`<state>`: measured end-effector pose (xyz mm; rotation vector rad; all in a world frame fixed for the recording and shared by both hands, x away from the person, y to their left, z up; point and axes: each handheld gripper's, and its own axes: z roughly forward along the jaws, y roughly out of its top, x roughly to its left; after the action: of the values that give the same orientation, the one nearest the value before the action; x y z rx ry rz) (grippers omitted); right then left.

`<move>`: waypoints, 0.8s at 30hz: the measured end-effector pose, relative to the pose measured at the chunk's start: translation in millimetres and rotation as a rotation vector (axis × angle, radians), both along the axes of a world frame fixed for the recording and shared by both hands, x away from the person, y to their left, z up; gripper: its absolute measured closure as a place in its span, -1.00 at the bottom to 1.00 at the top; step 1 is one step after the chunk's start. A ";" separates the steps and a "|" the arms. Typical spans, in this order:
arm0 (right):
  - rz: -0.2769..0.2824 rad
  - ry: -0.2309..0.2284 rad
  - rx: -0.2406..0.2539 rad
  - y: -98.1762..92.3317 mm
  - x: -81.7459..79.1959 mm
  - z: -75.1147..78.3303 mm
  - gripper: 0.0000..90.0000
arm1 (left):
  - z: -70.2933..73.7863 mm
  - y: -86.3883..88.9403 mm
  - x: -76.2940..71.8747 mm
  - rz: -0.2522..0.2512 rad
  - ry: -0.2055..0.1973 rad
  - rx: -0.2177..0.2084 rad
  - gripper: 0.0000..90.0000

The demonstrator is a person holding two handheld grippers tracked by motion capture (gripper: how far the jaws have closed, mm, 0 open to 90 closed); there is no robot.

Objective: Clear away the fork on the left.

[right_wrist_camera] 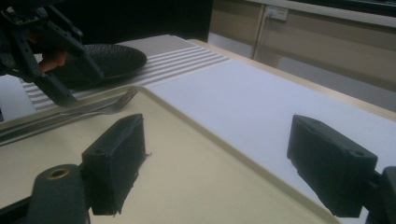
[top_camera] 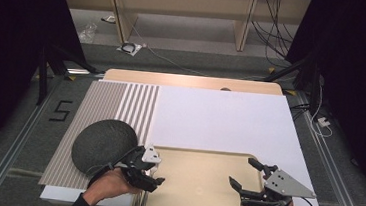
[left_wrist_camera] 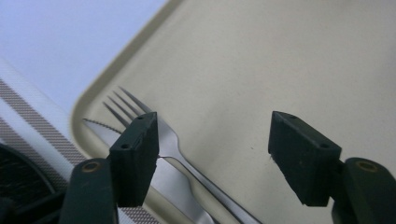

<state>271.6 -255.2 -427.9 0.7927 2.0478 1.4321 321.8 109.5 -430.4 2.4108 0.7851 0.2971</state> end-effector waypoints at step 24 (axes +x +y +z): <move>-0.001 -0.003 0.003 -0.4 0.0 0.3 -0.55 | 13.9 44.8 7.6 0.237 -0.120 -0.189 -0.46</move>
<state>271.6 -255.6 -427.6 0.7924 2.0426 1.4358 329.4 154.3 -416.5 2.1057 0.9986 0.4357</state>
